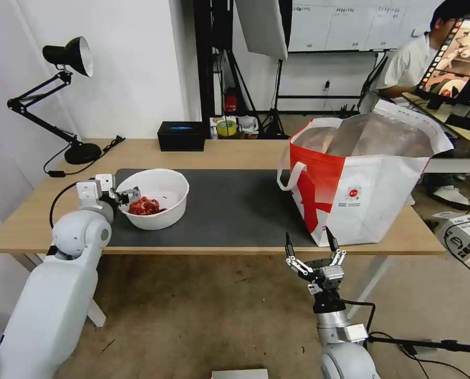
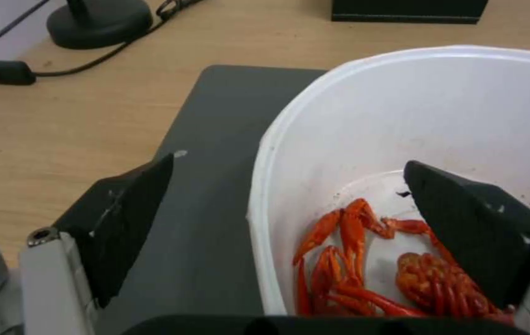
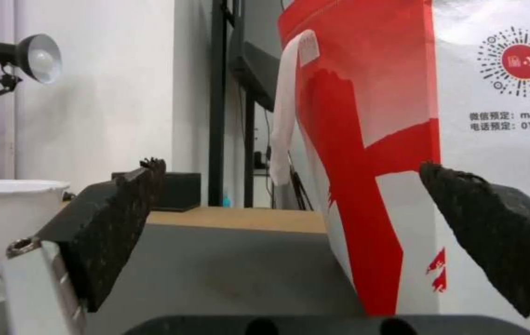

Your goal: Pick up the trash from the table and place it into the takeout bag.

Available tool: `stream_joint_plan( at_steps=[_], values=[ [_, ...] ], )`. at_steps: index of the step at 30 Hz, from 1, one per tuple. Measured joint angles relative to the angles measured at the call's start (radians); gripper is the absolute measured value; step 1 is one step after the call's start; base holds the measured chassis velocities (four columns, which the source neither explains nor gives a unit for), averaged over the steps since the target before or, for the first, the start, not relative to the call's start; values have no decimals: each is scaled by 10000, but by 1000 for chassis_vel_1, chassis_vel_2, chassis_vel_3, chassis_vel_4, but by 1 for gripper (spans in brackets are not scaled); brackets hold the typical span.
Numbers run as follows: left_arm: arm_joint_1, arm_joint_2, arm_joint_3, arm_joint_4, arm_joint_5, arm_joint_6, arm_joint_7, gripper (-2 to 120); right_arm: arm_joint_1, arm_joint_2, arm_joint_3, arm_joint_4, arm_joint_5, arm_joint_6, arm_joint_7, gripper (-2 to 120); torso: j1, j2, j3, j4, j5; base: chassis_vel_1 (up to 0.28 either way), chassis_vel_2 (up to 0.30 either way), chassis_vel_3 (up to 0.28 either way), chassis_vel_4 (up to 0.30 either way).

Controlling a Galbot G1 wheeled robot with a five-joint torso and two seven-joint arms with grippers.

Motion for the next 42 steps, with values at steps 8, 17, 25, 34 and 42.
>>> stream_joint_plan(
  at_steps=[8,17,25,34,42],
  values=[
    [-173,-3,39,298,-56,-14,1,100,32,25,-7,-66,3,7,6,100,0,0,0,0,0,0,0,0,0],
    [-218,-116,103,475,-54,-23,0,99,126,28,4,-139,33,9,27,100,1,-1,0,0,0,0,0,0,0],
    [-200,-87,76,600,-45,-39,0,70,217,21,-14,-178,33,9,214,100,1,-2,0,0,1,0,0,0,0],
    [-139,-77,30,628,-30,-39,0,36,285,30,-19,-184,33,5,294,100,1,-2,0,0,1,0,0,0,0],
    [-83,-83,-12,553,-19,-44,-9,9,281,-9,-16,-180,37,1,392,100,0,-1,-1,0,2,0,0,0,0]
  ],
)
